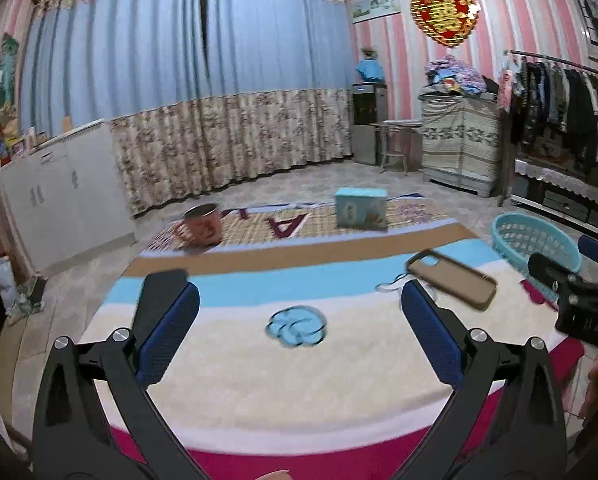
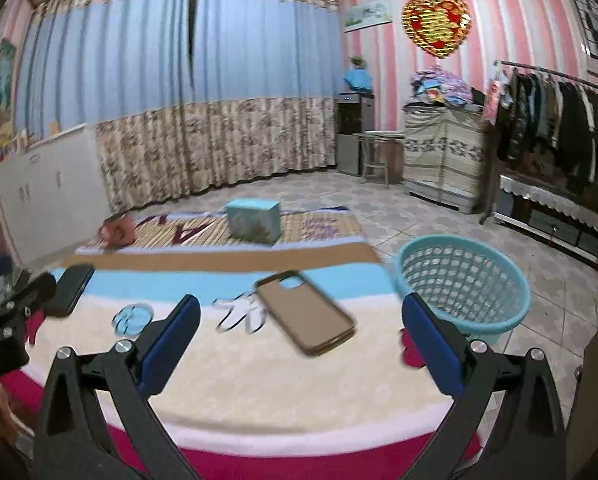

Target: Collect trash

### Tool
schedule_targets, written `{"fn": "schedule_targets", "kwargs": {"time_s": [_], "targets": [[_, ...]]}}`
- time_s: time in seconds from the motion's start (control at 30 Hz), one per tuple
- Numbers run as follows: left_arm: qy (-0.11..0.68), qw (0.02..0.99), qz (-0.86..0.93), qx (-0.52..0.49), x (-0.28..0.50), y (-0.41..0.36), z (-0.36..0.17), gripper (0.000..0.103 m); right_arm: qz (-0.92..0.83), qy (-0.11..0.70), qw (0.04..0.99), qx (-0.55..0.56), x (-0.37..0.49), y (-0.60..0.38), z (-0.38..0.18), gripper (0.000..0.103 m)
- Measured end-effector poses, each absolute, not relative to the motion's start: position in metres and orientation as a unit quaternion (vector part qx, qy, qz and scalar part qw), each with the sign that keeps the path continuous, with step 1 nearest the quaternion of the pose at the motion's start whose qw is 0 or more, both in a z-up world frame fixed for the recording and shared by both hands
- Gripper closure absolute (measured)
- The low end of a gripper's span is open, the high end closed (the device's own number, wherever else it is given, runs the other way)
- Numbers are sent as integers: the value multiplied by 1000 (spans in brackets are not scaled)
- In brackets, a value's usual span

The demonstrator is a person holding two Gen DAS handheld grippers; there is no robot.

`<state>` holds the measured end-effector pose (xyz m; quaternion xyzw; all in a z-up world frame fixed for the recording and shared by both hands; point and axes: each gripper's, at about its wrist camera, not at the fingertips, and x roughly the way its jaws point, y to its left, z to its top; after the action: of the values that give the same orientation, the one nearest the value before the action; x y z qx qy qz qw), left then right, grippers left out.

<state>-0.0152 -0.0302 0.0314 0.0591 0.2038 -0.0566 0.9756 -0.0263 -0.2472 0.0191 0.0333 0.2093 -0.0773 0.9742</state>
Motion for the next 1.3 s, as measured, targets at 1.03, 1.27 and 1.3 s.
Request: {"fn": "schedule_targets", "kwargs": {"time_s": [1.03, 1.27, 1.3], "targets": [[241, 967, -69, 37, -16, -30, -12, 5, -104, 210, 972, 13, -49, -222, -5, 4], [235, 968, -74, 43, -15, -35, -8, 5, -119, 206, 971, 18, -51, -226, -2, 4], [235, 968, -76, 42, -14, -36, -7, 5, -119, 205, 971, 18, -50, -227, -2, 4]]}}
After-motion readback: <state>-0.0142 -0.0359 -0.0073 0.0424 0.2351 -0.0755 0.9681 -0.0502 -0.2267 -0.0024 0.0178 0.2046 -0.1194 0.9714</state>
